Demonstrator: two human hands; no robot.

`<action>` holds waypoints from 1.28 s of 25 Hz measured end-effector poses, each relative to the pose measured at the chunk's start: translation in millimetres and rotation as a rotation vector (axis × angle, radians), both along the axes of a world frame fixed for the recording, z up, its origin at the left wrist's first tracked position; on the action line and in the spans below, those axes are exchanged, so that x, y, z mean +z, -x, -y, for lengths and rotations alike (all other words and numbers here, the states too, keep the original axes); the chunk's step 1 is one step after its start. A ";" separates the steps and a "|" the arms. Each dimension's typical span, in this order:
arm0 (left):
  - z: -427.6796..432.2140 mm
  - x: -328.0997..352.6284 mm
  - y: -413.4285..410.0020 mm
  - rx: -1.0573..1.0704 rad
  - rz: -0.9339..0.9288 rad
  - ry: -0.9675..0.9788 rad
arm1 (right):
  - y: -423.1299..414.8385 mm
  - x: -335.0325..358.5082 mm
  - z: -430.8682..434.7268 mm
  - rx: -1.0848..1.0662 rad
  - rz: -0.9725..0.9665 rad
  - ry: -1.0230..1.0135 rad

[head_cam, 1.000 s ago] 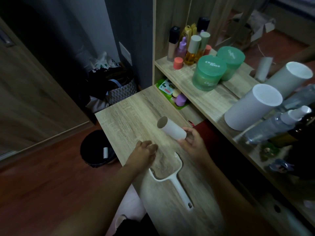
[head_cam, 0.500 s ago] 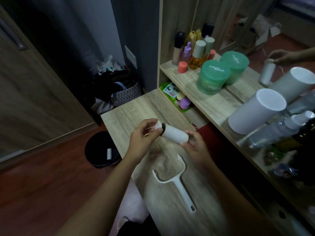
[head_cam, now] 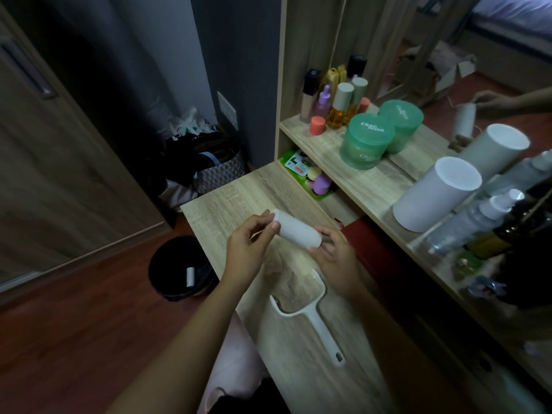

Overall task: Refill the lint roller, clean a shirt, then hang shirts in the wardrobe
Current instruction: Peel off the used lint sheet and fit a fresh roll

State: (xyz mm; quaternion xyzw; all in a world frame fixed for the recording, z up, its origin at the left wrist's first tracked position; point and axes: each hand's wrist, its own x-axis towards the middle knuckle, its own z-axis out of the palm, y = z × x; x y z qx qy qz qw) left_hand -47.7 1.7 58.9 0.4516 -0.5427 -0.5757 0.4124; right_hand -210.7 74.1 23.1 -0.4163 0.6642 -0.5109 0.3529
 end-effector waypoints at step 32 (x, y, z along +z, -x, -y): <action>3.1 15.5 -38.9 -0.013 -0.216 -0.617 | -51.9 37.3 -55.0 0.007 -0.487 -0.409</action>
